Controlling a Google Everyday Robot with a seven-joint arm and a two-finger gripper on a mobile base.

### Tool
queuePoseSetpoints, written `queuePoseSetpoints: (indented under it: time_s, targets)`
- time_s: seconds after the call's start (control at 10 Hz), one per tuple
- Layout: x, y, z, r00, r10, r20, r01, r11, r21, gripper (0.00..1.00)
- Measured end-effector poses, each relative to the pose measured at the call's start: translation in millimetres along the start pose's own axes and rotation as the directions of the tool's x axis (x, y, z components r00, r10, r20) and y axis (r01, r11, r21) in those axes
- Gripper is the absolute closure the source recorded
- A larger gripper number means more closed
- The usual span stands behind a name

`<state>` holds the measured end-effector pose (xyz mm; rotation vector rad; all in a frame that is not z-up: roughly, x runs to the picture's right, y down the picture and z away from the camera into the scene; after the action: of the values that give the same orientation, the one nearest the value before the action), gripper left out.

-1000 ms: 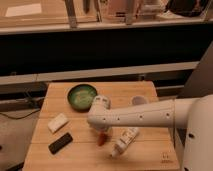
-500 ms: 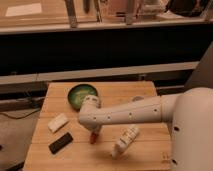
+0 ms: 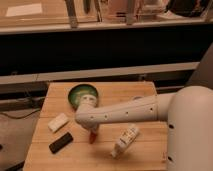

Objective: Drag the pepper across the table

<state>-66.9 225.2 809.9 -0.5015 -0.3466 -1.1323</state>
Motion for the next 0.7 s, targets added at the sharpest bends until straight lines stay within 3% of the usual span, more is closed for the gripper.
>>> queuePoseSetpoints:
  time_s: [0.7]
  targets:
    - [-3.3,-12.9,0.4,1.000,-0.020,-0.001,0.020,1.000,0.000,1.00]
